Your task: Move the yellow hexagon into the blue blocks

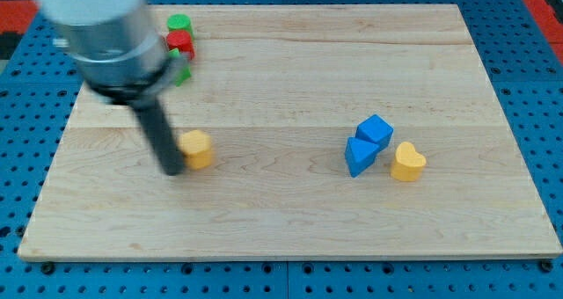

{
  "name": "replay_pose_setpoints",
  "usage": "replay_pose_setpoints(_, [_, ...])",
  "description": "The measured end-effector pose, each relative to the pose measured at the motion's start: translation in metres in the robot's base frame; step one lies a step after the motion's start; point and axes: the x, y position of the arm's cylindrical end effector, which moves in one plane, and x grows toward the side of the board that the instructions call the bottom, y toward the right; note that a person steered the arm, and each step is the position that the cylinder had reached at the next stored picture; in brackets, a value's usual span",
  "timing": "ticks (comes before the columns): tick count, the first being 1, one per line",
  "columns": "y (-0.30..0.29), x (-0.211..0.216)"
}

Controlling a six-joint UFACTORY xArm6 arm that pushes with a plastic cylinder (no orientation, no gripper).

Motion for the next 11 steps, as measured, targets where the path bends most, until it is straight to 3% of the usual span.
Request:
replay_pose_setpoints(2, [-0.01,-0.028])
replay_pose_setpoints(3, [0.014,-0.029])
replay_pose_setpoints(5, [-0.02,-0.063])
replay_pose_setpoints(6, [0.072,-0.048])
replay_pose_setpoints(7, [0.107,-0.046])
replay_pose_setpoints(8, [0.089,-0.046])
replay_pose_setpoints(9, [0.128,-0.042])
replay_pose_setpoints(11, [0.14,-0.042])
